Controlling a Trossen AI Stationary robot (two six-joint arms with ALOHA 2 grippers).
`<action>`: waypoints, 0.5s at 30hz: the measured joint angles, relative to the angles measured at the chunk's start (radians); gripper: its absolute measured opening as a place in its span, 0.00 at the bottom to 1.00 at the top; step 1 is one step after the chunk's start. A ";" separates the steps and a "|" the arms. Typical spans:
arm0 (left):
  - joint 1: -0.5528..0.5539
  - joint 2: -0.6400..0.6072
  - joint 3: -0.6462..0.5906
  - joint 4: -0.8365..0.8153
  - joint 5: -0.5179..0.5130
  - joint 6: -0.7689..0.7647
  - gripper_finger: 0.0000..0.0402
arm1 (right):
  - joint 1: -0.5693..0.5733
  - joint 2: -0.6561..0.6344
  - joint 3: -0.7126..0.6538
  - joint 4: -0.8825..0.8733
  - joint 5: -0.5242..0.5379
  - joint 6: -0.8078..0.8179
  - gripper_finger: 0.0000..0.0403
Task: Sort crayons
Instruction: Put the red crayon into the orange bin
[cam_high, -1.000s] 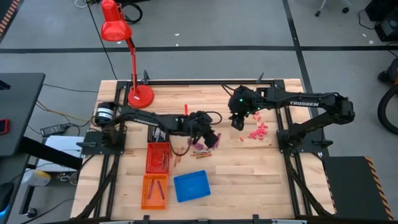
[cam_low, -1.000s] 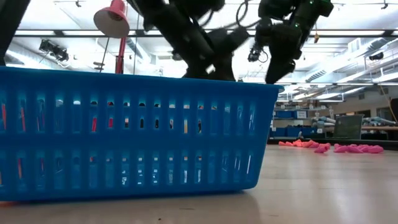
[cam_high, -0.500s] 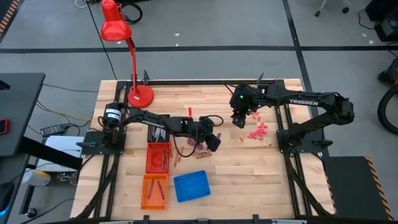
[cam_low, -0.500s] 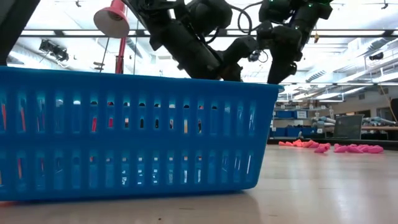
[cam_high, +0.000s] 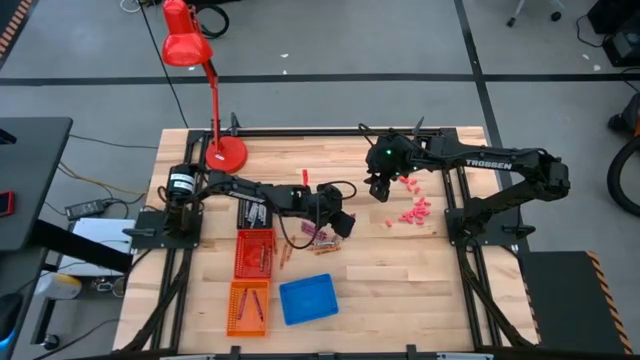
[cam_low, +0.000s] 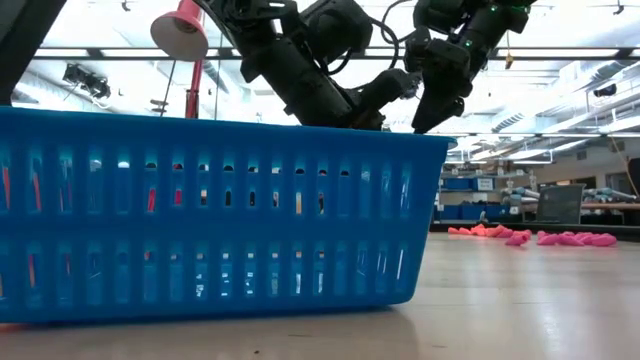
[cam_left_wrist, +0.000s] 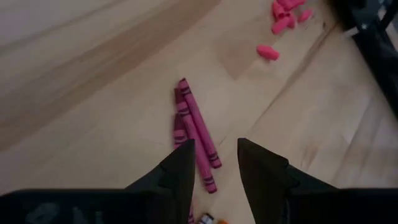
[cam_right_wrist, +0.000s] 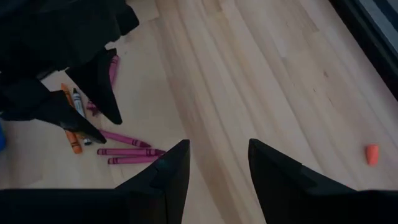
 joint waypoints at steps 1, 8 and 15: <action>-0.001 0.000 0.000 0.004 -0.007 -0.005 0.33 | 0.000 0.000 0.000 0.000 0.000 0.003 0.41; -0.001 0.037 0.013 -0.009 -0.045 -0.017 0.33 | 0.000 0.000 0.000 0.002 0.036 0.007 0.41; -0.031 0.116 0.121 -0.139 -0.073 0.046 0.33 | -0.006 0.000 0.000 0.001 0.037 -0.009 0.41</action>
